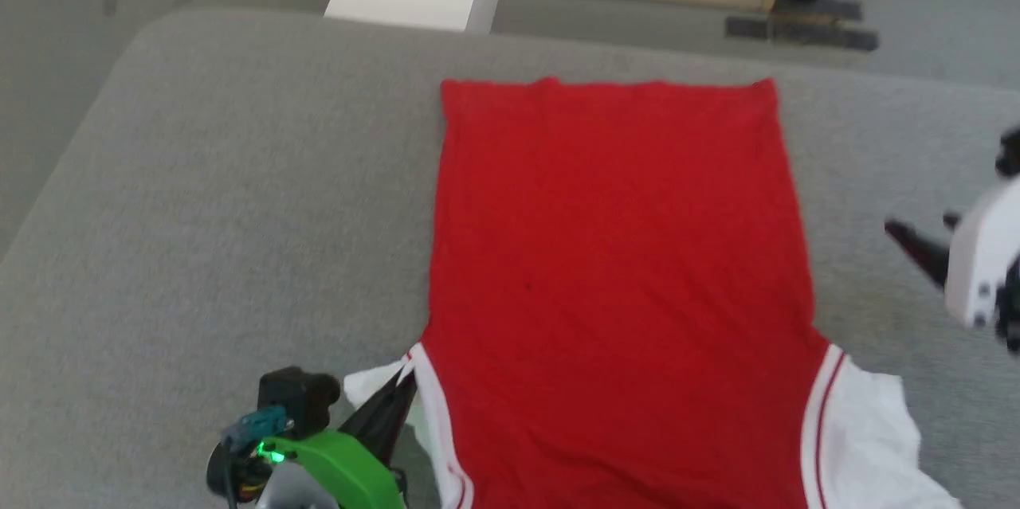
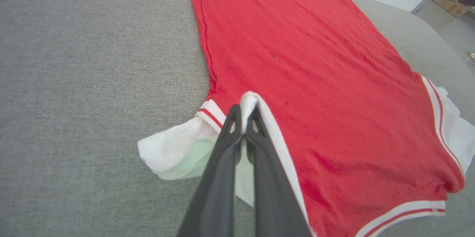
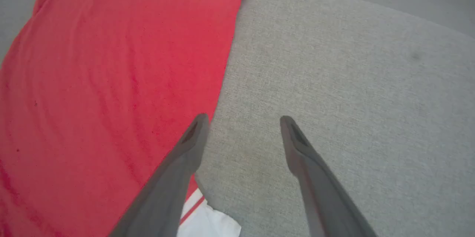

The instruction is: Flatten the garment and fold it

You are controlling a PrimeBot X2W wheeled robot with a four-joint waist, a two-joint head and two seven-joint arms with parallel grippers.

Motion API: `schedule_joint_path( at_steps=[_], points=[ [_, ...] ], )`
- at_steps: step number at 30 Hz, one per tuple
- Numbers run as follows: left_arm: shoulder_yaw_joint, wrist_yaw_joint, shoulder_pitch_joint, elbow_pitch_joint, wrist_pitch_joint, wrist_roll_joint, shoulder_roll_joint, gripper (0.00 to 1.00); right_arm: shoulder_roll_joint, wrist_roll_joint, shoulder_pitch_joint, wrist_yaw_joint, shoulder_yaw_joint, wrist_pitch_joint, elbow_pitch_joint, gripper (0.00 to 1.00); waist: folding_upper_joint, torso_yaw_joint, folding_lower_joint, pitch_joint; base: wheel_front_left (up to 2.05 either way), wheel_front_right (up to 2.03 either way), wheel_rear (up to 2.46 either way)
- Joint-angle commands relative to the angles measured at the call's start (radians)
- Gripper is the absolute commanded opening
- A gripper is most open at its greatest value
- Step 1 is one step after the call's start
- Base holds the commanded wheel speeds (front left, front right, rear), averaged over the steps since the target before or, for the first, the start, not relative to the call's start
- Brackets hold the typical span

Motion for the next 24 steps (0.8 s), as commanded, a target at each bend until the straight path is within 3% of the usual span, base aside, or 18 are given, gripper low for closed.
schedule_joint_path(
  at_steps=[1,10,24],
  points=[
    [-0.001,0.011,-0.023,-0.015,-0.009,0.019,-0.009,0.0,0.015,-0.016,-0.067,-0.002,-0.001,0.024,0.035,1.0,0.0,0.09,0.0,0.124,0.0,0.0,0.0],
    [-0.023,0.021,-0.073,-0.078,-0.028,0.061,-0.056,0.0,-0.017,-0.139,-0.428,-0.002,0.017,0.135,0.298,1.0,0.0,0.199,0.0,0.275,0.0,0.0,0.0],
    [-0.052,0.01,-0.108,-0.071,-0.051,0.074,-0.116,0.0,-0.039,-0.297,-0.672,-0.002,-0.008,0.023,0.587,1.0,0.0,0.296,0.0,0.38,0.0,0.0,0.0]
  ],
)
